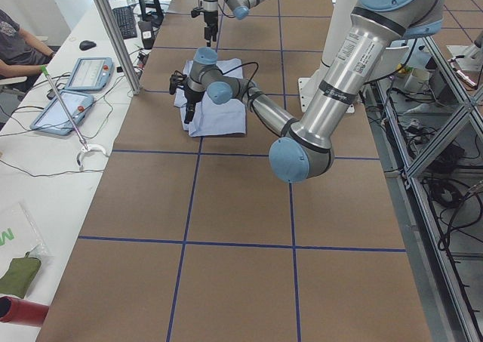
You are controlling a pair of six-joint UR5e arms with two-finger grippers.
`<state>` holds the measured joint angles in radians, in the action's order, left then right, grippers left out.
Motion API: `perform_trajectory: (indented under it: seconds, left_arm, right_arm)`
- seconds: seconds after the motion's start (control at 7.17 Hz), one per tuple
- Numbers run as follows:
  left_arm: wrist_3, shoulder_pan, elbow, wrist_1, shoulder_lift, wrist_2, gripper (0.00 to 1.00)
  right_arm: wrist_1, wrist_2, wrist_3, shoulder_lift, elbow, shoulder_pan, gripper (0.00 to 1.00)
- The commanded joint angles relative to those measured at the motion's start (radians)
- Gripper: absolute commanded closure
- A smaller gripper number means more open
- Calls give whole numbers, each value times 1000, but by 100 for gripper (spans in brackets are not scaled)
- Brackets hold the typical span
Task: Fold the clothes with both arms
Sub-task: 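Release the corner and move the right gripper to the folded shirt's side edge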
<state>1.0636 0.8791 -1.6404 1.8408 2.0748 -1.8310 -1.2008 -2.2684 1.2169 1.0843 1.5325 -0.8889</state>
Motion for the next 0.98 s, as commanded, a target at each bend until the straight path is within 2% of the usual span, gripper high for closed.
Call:
perform_trajectory:
  seconds: [0.0,0.42,0.56,0.7,0.84]
  left_arm:
    - [6,1,-35,-18,-10,-2,0]
    - [7,1,-52,-28,-9,-2,0]
    - [7,1,-52,-26,-9,-2,0]
    - [7,1,-52,-26,-9,-2,0]
    - [9,1,-52,-26,-9,-2,0]
  right_arm:
    - [1,61,4,89,81,114,0]
    - [1,98,-13,77,28,168,2]
    - [3,96,-14,72,14,169,5]
    - [3,95,-14,72,14,169,20]
    - [4,93,-13,71,15,169,39]
